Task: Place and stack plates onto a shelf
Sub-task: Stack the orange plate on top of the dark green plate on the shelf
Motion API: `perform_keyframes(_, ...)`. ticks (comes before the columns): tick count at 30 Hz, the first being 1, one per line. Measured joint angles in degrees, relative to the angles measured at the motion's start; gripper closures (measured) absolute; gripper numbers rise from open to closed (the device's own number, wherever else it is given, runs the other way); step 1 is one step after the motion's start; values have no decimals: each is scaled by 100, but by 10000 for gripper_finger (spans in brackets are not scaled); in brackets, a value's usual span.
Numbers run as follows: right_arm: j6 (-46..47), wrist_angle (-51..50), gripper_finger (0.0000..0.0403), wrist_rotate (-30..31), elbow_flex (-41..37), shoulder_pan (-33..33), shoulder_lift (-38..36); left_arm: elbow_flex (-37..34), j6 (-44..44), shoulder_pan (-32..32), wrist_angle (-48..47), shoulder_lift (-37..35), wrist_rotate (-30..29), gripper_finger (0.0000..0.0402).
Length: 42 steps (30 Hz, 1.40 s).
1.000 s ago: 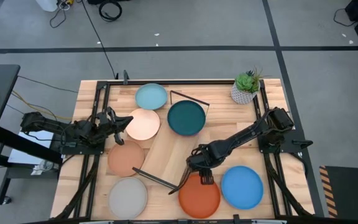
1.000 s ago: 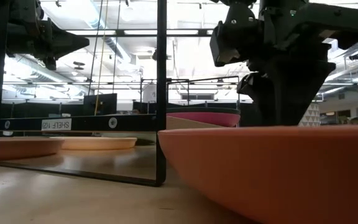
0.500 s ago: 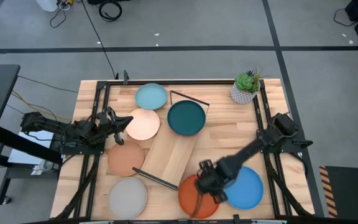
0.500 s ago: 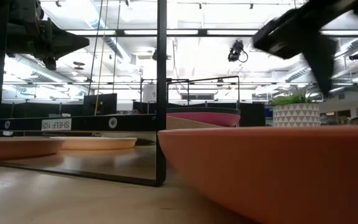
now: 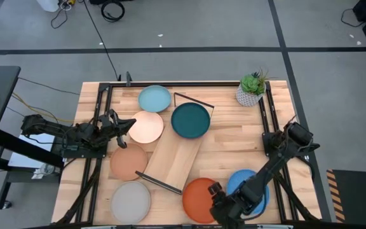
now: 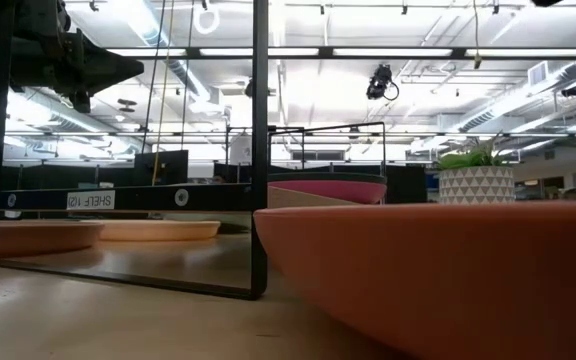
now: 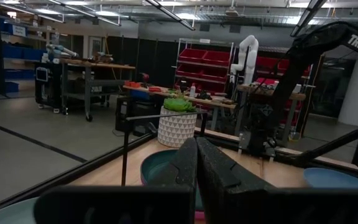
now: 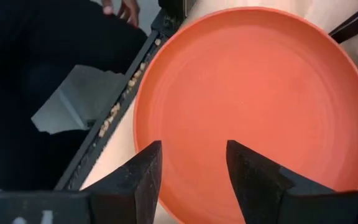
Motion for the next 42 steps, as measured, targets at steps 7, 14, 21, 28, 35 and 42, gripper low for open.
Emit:
perform_keyframes(7,292,225,229,-48,139,198,501,0,2,2,12,1,2,392)
perform_keyframes(14,241,-273,229,-107,861,328,1152,2,1,1,-8,7,2,392)
perform_keyframes(21,337,-917,242,23,1167,349,1603,2,2,2,0,2,2,392)
perform_keyframes(28,409,-1151,327,101,1165,349,1475,2,2,0,6,2,2,392)
perform_keyframes(35,445,-1392,392,80,1165,309,1187,2,0,1,1,2,2,392)
perform_keyframes(42,587,-2262,381,-501,1165,110,800,2,-1,1,2,2,2,392)
